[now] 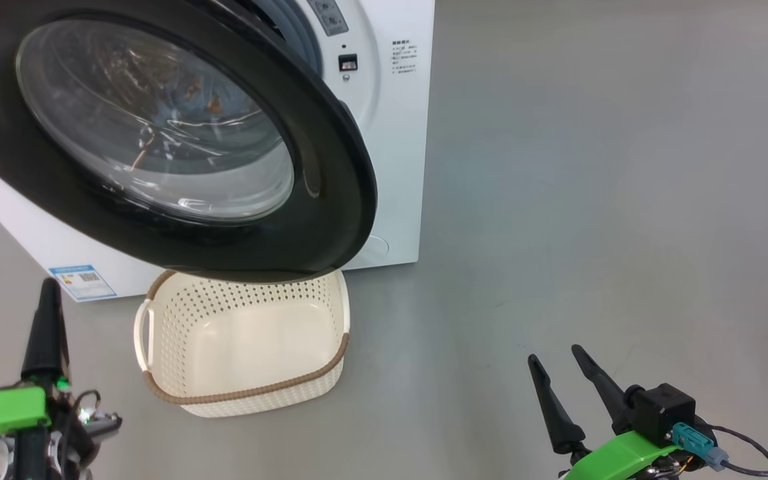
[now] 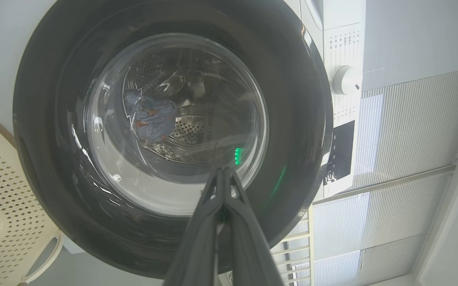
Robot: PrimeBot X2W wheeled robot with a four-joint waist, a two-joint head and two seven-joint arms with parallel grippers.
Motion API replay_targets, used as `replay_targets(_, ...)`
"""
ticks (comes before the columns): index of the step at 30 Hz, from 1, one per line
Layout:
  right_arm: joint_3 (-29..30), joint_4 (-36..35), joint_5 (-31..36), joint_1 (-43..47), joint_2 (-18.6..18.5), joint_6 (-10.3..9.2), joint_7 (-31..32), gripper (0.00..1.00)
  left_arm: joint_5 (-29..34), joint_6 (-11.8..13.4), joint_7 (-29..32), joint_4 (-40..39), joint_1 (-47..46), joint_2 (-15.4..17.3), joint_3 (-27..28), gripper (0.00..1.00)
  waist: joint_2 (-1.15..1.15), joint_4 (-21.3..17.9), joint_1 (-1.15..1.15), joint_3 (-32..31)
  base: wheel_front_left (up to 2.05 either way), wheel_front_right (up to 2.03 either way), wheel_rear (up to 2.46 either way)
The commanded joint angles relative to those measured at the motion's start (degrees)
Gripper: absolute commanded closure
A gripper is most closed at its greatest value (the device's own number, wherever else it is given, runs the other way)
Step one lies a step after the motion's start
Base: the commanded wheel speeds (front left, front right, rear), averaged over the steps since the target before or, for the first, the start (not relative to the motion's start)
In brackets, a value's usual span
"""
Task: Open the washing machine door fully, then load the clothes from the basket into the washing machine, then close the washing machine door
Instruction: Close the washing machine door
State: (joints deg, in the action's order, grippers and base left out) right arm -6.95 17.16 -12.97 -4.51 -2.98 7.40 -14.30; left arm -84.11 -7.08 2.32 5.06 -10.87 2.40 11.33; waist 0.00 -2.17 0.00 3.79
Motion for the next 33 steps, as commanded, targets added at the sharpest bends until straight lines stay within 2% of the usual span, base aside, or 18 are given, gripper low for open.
replay_targets(1, -1.56, -1.46, -0.09, -0.02, 0.10, 0.09, -0.70, 0.00, 0.84, -0.41, -1.50, -2.26, 0.33, 2.00, 1.05, 1.00, 0.00, -0.07, 0.00, -0.07, 0.00, 0.00, 0.00)
replay_targets(9, -1.21, -1.70, 0.28, 0.11, 0.10, 0.09, -0.70, 0.00, 1.44, -0.41, -6.16, -2.94, 3.90, 3.10, -0.89, 1.00, 0.00, 0.15, 0.00, -0.25, 0.00, 0.00, 0.00)
replay_targets(11, -1.08, -1.78, 0.36, 0.26, 0.10, 0.09, -0.70, 0.00, 3.35, -0.41, -8.25, -3.17, 4.81, 4.20, -1.82, 1.00, 0.00, 0.35, 0.00, -0.35, 0.00, 0.00, 0.00)
replay_targets(12, -1.03, -1.82, 0.38, 0.32, 0.10, 0.09, -0.70, 0.00, 4.63, -0.41, -9.47, -3.19, 5.27, 4.83, -2.54, 0.87, 0.00, 0.47, 0.00, -0.40, 0.00, 0.00, 0.00)
replay_targets(13, -1.00, -1.83, 0.36, 0.38, 0.10, 0.09, -0.70, 0.00, 6.15, -0.41, -10.96, -3.20, 5.71, 5.55, -3.34, 0.36, 0.00, 0.57, 0.00, -0.46, 0.00, 0.00, 0.00)
replay_targets(14, -1.01, -1.84, 0.37, 0.43, 0.10, 0.09, -0.70, 0.00, 7.75, -0.41, -12.33, -3.12, 6.18, 6.36, -4.31, 0.00, 0.00, 0.67, 0.00, -0.53, 0.00, 0.00, 0.00)
replay_targets(19, -1.02, -2.13, 0.39, 0.63, 0.11, 0.09, -0.70, 0.00, 15.96, -0.41, -16.39, -2.41, 7.95, 10.57, -9.01, 0.00, 0.00, 1.07, 0.00, -0.71, 0.00, 0.00, 0.00)
replay_targets(23, -0.85, -2.52, 0.41, 0.70, 0.11, 0.09, -0.70, 0.00, 23.66, -0.41, -17.25, -2.03, 8.37, 12.06, -9.67, 0.00, 0.00, 1.33, 0.00, -0.66, 0.00, 0.00, 0.00)
replay_targets(27, -0.78, -3.04, 0.32, 0.61, 0.11, 0.09, -0.70, 0.00, 32.41, -0.41, -17.30, -3.10, 8.56, 10.45, -5.99, 0.00, 0.00, 1.46, 0.00, -0.43, 0.00, 0.00, 0.00)
replay_targets(33, -0.75, -3.67, 0.49, 0.65, 0.11, 0.09, -0.70, 0.00, 52.41, -0.41, -17.31, -5.55, 10.56, 8.76, -2.02, 0.00, 0.00, 1.34, 0.00, -0.34, 0.00, 0.00, 0.00)
